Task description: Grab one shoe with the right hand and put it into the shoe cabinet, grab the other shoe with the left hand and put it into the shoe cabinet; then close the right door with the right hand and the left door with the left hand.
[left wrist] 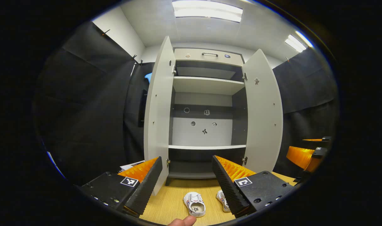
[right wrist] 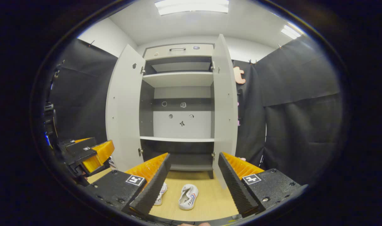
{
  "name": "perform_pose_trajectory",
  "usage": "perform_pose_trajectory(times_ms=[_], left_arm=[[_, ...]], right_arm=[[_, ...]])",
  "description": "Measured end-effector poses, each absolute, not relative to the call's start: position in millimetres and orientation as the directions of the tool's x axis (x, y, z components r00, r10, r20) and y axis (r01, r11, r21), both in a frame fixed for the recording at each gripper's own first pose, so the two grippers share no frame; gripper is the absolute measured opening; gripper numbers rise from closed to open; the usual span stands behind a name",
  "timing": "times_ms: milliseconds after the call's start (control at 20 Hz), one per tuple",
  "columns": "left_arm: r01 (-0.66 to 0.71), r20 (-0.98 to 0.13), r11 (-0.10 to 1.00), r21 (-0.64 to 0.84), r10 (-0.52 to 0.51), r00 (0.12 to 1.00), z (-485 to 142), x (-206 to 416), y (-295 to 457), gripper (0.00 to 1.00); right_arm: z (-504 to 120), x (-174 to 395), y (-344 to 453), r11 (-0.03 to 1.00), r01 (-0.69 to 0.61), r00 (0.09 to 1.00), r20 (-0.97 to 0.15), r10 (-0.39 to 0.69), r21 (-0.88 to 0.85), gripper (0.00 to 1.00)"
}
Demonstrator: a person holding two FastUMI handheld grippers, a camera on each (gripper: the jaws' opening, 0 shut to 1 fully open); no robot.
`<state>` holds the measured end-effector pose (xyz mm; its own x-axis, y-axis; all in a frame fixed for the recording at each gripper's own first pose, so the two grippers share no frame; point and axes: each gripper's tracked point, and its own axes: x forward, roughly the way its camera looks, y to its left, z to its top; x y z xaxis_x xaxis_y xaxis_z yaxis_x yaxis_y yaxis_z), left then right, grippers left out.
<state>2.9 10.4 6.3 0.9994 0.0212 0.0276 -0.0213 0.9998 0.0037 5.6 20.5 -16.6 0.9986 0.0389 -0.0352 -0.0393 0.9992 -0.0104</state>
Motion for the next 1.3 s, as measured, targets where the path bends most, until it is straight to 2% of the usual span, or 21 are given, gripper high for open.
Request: perform_pose_trajectory(times_ms=[300, 450, 500, 600, 650, 700, 950, 1300], left_arm=[[-0.027, 0.031, 1.000, 0.014, 0.026, 0.999, 5, 5, 15, 0.95], [-0.040, 0.031, 0.999, 0.022, 0.039, 0.999, 5, 4, 22, 0.95], [-0.044, 0.033, 0.999, 0.027, 0.043, 0.999, 5, 4, 24, 0.95], [-0.053, 0.041, 0.998, 0.036, 0.052, 0.998, 6, 4, 30, 0.95], [-0.056, 0.046, 0.998, 0.038, 0.054, 0.997, 8, 3, 33, 0.95], [-0.059, 0.048, 0.997, 0.040, 0.057, 0.997, 8, 3, 35, 0.95], [-0.077, 0.040, 0.996, 0.042, 0.075, 0.996, 3, 2, 45, 0.95], [-0.095, 0.031, 0.994, 0.058, 0.093, 0.995, -5, 9, 60, 0.95]], right_arm=[[-70, 23, 38, 0.997, -0.079, 0.987, -0.141, 0.075, -0.020, 0.98], [-116, 39, 46, 0.995, -0.097, 0.966, -0.244, 0.088, -0.029, 0.98], [-130, 43, 49, 0.995, -0.103, 0.957, -0.275, 0.094, -0.019, 0.94], [-154, 54, 58, 0.992, -0.129, 0.940, -0.318, 0.125, 0.009, 0.99], [-169, 60, 60, 0.990, -0.137, 0.927, -0.351, 0.135, 0.017, 0.94], [-183, 66, 64, 0.989, -0.148, 0.912, -0.382, 0.148, 0.028, 0.97], [-253, 95, 82, 0.978, -0.169, 0.821, -0.531, 0.208, 0.122, 0.80], [-325, 132, 79, 0.987, -0.110, 0.721, -0.675, 0.159, 0.115, 0.72]])
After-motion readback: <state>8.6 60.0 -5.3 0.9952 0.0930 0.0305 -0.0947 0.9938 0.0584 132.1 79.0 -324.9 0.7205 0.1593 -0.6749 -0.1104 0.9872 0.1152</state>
